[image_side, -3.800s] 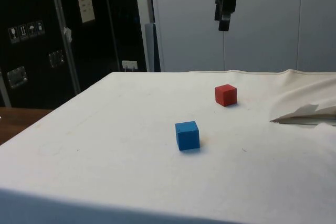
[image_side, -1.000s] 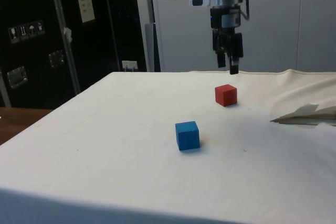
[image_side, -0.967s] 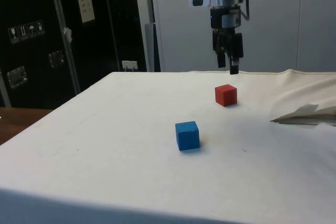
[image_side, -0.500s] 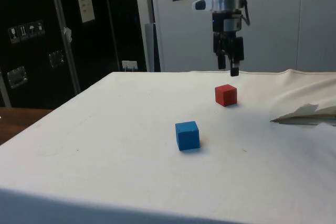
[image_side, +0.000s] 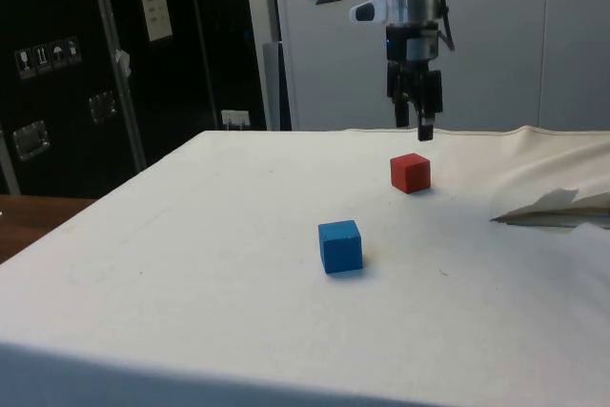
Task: Stack the two cubes.
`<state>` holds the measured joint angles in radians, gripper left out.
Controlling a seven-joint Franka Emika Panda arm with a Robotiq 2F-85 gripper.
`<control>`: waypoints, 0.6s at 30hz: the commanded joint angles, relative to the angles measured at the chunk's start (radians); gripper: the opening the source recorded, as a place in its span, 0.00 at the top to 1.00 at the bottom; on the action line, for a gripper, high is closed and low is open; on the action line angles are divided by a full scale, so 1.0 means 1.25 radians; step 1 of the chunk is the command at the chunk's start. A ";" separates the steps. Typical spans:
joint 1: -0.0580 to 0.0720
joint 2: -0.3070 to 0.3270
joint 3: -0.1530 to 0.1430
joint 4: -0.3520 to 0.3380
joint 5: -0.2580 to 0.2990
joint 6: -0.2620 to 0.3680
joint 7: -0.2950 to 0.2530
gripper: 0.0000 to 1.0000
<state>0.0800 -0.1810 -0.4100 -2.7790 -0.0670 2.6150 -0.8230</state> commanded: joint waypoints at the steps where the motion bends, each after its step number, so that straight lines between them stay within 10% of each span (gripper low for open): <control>1: 0.001 0.006 -0.003 0.000 0.004 0.007 -0.005 0.00; 18: 0.002 0.086 -0.034 0.035 0.022 0.048 -0.062 0.00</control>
<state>0.0790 -0.0680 -0.4500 -2.7320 -0.0600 2.6680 -0.8840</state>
